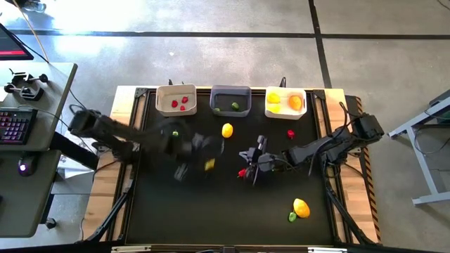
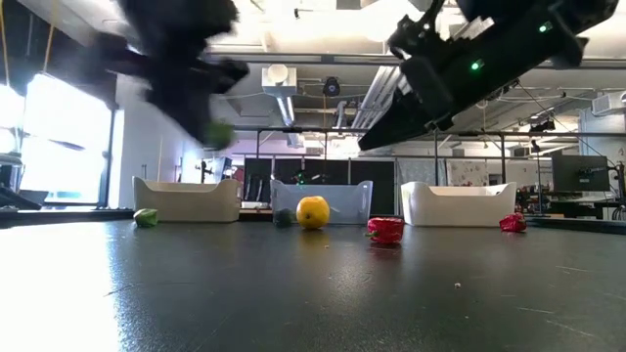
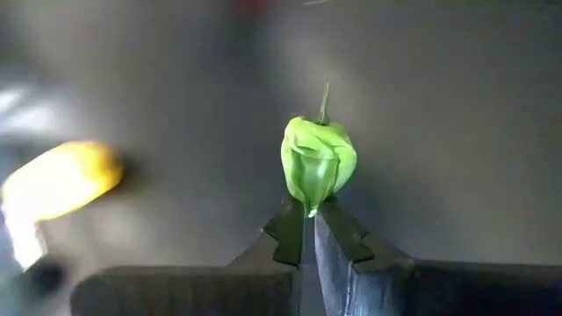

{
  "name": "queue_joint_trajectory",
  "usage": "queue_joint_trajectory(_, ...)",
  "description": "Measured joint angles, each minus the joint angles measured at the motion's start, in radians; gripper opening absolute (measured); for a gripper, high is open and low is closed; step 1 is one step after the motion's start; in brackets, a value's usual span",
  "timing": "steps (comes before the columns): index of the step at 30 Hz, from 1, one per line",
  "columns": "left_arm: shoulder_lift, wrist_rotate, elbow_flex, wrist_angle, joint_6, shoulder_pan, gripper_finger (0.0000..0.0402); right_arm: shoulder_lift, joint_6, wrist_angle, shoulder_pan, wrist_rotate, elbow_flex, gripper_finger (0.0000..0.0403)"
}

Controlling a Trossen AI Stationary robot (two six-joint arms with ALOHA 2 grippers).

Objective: Sort produce into baskets
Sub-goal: Put the green bell pepper into the transparent bin

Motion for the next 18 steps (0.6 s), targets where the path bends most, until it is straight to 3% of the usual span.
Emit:
queue_joint_trajectory(5,-0.012,0.036,0.006,0.126,0.066,0.337,0.0000,0.000,-0.043,0.000,-0.075,-0.057,0.000,0.0000)
queue_joint_trajectory(9,0.058,0.109,0.088,0.201,0.075,0.547,0.0000,0.000,-0.078,0.000,-0.147,-0.109,0.000,0.0000)
queue_joint_trajectory(13,0.177,0.225,0.219,0.208,0.060,0.676,0.0000,0.000,-0.110,0.000,-0.218,-0.164,0.000,0.0000)
queue_joint_trajectory(18,0.354,0.276,0.384,0.160,0.064,0.758,0.0000,0.000,-0.138,0.000,-0.287,-0.220,0.000,0.0000)
